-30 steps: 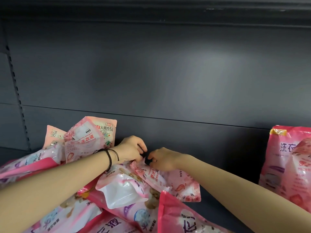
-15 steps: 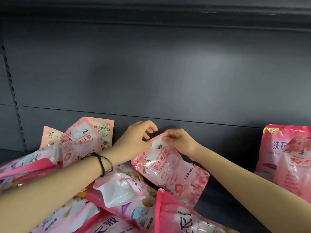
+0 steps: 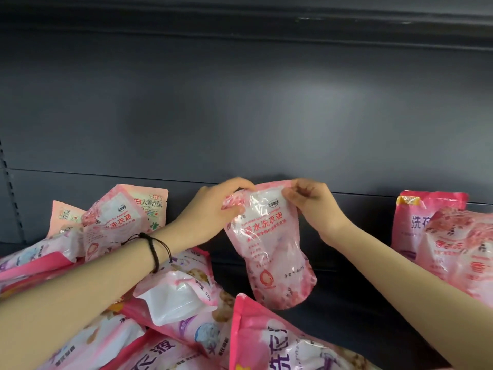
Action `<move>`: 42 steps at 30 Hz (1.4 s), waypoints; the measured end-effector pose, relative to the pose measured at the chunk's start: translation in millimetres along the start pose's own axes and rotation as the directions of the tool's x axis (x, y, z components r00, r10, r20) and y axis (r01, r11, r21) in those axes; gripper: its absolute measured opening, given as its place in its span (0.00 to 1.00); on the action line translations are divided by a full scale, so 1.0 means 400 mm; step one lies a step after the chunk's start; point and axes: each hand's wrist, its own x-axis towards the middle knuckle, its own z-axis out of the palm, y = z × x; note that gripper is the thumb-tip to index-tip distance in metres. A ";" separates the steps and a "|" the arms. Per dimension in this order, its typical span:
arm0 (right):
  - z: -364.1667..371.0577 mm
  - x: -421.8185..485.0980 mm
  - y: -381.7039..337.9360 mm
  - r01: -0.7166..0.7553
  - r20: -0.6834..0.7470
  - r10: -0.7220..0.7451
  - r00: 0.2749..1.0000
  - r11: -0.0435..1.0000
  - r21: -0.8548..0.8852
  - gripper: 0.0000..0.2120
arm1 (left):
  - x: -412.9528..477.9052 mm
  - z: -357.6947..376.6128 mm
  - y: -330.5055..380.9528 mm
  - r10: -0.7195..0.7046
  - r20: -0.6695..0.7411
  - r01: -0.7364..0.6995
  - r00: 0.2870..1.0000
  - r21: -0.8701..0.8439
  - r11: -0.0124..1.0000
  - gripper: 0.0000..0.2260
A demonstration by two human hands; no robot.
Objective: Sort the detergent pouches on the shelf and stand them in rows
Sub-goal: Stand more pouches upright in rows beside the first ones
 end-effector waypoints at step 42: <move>-0.257 -0.386 -0.209 0.281 -0.499 -0.145 0.854 0.937 0.208 0.13 | -0.058 0.099 0.462 -0.234 -0.043 0.108 0.971 -0.796 0.596 0.13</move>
